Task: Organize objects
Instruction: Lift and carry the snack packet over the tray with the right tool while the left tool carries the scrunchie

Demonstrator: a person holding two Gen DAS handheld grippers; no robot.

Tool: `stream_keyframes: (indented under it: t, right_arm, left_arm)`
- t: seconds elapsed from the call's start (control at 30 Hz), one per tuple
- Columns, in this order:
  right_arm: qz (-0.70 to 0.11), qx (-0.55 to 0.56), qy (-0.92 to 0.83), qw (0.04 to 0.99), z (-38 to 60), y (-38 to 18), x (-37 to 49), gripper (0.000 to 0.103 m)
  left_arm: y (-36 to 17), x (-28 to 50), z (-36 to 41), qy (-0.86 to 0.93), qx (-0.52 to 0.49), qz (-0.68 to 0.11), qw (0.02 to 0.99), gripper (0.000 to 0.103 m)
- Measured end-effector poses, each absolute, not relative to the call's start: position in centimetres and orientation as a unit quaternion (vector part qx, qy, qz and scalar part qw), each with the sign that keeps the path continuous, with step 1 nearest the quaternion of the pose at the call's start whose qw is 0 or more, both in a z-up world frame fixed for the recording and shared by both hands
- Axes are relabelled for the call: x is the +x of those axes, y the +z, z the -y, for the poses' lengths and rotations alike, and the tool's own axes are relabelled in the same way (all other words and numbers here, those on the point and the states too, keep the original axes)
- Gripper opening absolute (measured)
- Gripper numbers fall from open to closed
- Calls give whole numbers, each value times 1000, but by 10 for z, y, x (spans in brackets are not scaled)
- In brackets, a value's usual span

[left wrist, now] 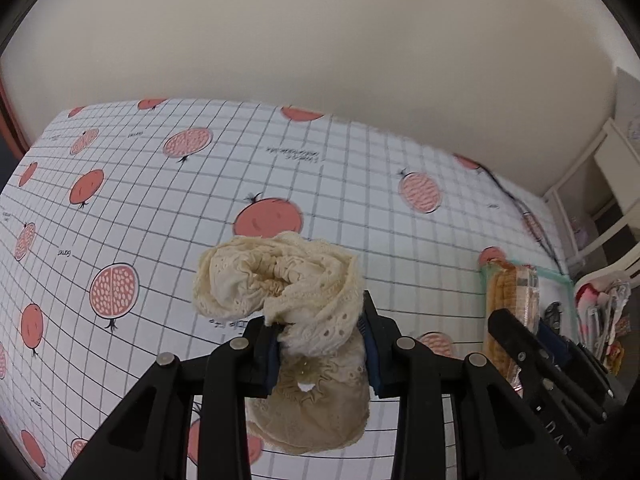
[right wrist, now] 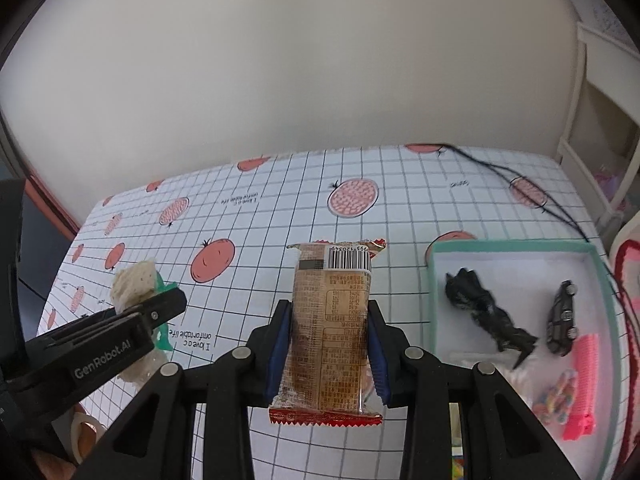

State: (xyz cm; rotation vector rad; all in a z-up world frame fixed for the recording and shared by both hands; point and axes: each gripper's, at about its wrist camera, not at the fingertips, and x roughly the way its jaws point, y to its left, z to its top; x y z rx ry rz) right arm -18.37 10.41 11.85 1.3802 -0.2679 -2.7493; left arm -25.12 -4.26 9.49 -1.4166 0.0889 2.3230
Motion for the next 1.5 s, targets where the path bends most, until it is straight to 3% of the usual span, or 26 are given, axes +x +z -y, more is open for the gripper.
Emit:
stream_keyframes:
  t: [0.47,1.5]
  right_arm:
    - [92,429,-899,-7,-163,139,-164,38]
    - [152,383,-905,-109,-300,156,-135,38]
  left_arm:
    - [140,-219,-8,851,-461,-36,250,35]
    - [139,-162,-109,833,-434,-77,335,35]
